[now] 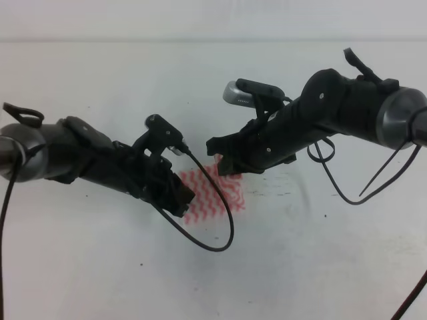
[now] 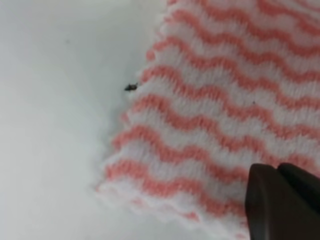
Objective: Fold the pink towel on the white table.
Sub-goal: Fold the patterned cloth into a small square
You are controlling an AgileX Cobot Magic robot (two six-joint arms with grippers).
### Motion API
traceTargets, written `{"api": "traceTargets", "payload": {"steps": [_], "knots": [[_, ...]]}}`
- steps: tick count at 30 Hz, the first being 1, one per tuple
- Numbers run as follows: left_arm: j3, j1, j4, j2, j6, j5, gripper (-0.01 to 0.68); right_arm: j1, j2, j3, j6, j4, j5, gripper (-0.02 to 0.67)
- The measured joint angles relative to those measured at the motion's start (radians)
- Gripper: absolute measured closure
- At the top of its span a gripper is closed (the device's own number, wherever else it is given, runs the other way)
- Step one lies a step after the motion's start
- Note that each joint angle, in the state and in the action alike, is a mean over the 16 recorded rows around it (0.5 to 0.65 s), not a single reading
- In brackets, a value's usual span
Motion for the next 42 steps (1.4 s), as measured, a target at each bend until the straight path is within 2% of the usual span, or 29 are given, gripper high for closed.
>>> {"api": "traceTargets", "payload": {"steps": [42], "knots": [[0.000,0.019,-0.005,0.016,0.000,0.006,0.673,0.020,-0.002,-0.002,0.000,0.021,-0.006,0.650]]}}
